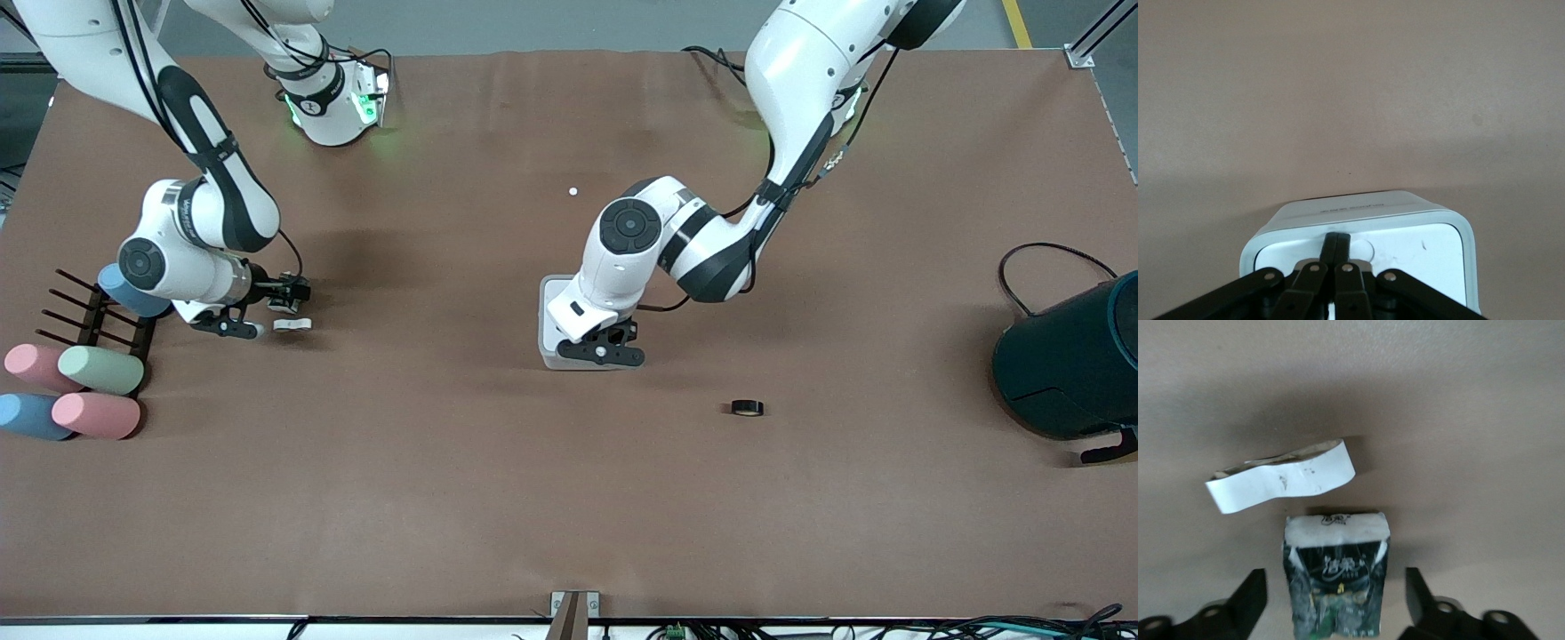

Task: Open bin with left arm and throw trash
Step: 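Lift the bin lid with the left gripper while the right gripper grasps the packet, then move the left gripper to the tape roll while the right gripper lifts the packet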

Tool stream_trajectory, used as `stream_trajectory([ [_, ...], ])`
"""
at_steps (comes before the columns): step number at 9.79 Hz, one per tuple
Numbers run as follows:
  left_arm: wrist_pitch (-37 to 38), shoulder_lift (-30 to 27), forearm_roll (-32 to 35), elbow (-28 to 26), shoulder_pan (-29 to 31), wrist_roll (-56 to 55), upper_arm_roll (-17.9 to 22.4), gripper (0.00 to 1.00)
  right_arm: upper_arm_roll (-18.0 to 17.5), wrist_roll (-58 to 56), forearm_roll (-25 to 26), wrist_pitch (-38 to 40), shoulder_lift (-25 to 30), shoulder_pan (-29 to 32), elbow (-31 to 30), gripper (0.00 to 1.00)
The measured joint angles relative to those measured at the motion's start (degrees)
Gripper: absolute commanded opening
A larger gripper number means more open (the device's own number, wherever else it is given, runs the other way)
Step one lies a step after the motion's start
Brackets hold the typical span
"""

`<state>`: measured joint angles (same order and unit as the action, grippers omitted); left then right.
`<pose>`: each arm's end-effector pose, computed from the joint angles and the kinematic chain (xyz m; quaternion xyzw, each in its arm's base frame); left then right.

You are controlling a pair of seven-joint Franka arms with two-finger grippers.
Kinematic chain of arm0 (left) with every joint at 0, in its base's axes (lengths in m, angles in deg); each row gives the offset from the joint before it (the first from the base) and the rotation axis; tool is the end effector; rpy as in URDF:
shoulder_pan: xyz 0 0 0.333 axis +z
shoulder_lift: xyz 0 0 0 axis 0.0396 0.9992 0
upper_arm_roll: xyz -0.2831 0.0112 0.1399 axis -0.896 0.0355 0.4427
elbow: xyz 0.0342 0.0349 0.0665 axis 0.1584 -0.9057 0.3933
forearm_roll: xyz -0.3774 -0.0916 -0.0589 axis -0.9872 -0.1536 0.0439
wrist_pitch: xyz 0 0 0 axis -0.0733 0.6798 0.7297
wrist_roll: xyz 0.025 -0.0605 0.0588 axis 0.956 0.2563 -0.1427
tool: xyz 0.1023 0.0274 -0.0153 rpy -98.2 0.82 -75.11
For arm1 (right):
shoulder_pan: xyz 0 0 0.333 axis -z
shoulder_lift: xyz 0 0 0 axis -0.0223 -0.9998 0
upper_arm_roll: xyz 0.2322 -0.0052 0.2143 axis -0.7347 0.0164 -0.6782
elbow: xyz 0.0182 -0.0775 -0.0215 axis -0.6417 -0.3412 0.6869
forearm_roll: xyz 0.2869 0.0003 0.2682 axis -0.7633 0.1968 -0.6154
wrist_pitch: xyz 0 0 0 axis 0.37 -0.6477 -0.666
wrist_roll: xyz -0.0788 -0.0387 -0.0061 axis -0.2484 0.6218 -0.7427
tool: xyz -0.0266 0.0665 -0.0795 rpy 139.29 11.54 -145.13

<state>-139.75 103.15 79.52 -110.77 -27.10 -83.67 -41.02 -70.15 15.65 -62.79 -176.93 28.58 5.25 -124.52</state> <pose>0.5488 -0.4818 0.2948 0.9958 -0.0500 0.0459 0.0618 0.4708 -0.0452 0.1674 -0.9846 0.0919 0.1487 0.0098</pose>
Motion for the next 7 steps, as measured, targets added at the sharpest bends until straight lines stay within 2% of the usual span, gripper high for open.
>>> stream_trajectory([
  [1,1.38,-0.10,0.00,0.49,0.25,-0.19,0.04,0.00,-0.04,0.00,0.00,-0.05,-0.63,-0.02,0.02,0.01],
  [2,6.03,-0.83,0.43,1.55,1.65,0.78,0.32,0.00,-0.08,0.00,0.00,0.46,-0.75,-0.03,0.16,0.00],
  [3,10.74,-2.28,0.69,2.41,5.00,5.17,0.46,0.11,-0.15,0.00,0.00,2.34,-0.51,-0.03,0.83,0.00],
  [4,12.99,-3.66,0.74,2.72,9.14,10.84,0.50,0.36,-0.27,0.01,0.00,5.09,-0.26,-0.05,2.02,0.00],
  [5,13.97,-4.14,0.75,2.65,13.20,15.90,0.54,0.78,-0.47,0.06,-0.24,9.48,0.54,-0.08,4.39,0.00],
  [6,14.21,-3.59,0.75,2.23,16.44,19.81,0.59,1.00,-0.78,0.10,-1.56,14.49,1.66,-0.38,7.72,0.00],
  [7,13.72,-2.12,0.75,1.82,18.54,22.63,0.60,1.00,-1.09,0.92,-3.71,19.71,2.68,-1.58,12.07,0.00],
])
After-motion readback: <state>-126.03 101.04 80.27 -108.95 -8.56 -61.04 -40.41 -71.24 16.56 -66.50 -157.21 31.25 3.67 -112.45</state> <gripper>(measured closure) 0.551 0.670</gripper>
